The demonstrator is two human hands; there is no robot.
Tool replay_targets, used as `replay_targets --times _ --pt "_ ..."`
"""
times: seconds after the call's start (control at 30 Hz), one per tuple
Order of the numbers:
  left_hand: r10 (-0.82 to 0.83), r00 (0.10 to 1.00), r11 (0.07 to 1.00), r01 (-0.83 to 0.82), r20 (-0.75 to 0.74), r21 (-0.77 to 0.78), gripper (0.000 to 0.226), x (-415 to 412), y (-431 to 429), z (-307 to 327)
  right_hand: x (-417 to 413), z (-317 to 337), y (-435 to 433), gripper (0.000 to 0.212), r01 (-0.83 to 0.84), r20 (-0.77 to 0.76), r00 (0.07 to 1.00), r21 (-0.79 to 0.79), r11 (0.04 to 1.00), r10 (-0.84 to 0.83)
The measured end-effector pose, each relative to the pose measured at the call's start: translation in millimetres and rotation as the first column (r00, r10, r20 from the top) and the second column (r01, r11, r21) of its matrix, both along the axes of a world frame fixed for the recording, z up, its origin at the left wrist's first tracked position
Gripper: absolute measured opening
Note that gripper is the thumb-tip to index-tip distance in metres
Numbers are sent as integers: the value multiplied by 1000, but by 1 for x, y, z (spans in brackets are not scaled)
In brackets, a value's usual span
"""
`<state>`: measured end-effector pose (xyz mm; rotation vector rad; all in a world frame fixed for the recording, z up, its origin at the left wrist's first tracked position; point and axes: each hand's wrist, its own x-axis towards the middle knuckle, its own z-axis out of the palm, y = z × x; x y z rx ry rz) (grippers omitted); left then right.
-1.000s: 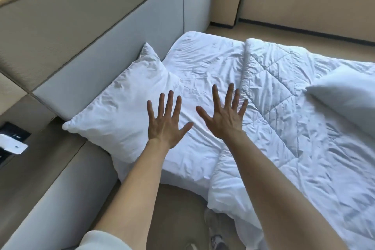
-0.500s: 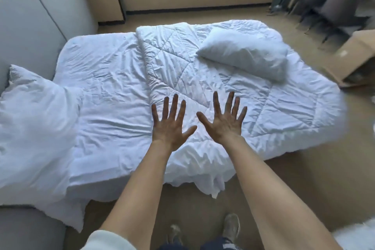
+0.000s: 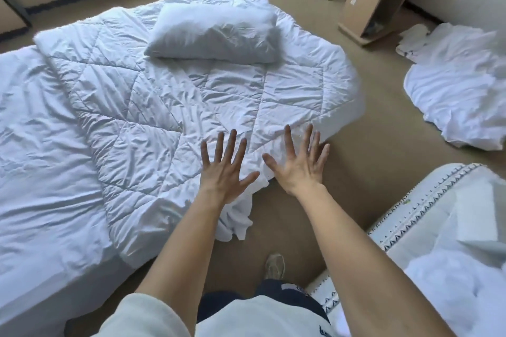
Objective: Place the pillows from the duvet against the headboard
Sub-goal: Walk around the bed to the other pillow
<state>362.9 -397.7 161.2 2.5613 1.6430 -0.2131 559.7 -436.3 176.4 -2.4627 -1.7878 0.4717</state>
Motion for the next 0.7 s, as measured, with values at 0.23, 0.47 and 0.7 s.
replay_targets --times 0.23,0.47,0.7 --pt "-119 993 989 118 -5 -87 90 114 12 -14 101 -22 -22 90 143 16 990 -61 988 -142" --pt "-174 984 975 176 28 -133 88 202 43 -23 174 -31 -11 90 262 22 965 -93 961 -261" --pt "-197 978 967 206 71 -151 87 281 134 -30 253 -33 67 91 332 37 943 -81 940 -330"
